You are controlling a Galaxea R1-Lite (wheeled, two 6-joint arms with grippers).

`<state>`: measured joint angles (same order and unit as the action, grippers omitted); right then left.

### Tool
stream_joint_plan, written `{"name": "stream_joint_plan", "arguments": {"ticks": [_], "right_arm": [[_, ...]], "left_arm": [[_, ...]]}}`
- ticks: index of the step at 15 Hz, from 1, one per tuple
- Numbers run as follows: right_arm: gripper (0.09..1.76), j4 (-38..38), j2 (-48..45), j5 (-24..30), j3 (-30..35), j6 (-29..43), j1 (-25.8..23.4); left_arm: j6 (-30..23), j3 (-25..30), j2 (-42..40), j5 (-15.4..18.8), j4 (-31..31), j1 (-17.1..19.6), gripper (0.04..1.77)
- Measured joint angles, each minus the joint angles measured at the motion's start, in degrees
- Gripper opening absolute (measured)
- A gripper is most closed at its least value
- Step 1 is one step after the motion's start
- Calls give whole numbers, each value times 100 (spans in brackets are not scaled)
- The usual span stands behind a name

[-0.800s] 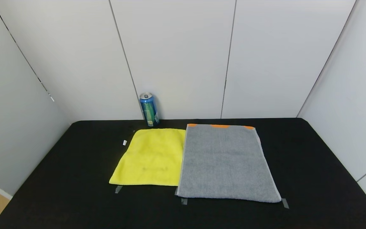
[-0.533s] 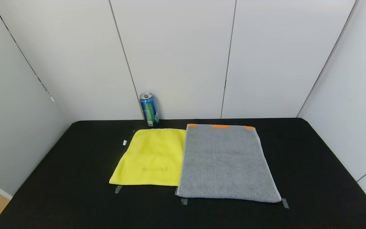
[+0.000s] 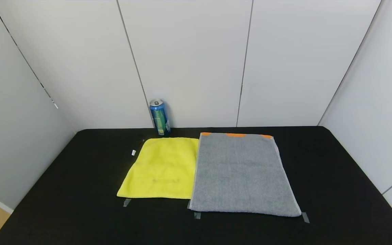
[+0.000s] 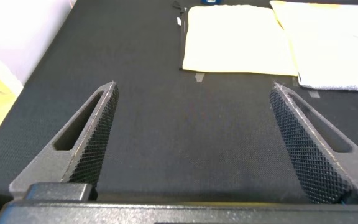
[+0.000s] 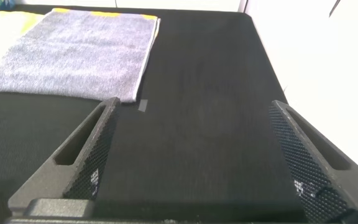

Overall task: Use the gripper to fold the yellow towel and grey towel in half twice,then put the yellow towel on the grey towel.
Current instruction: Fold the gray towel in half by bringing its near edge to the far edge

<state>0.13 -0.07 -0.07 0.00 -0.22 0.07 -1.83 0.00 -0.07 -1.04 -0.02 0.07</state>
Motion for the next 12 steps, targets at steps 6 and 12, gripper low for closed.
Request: {"name": "stream_joint_plan", "arguments": {"ticks": [6, 12], "right_arm": [[171, -32, 0, 0, 0, 44, 6], [171, -35, 0, 0, 0, 55, 11]], "left_arm": [[-44, 0, 0, 0, -5, 0, 172], [-9, 0, 0, 0, -5, 0, 172]]}}
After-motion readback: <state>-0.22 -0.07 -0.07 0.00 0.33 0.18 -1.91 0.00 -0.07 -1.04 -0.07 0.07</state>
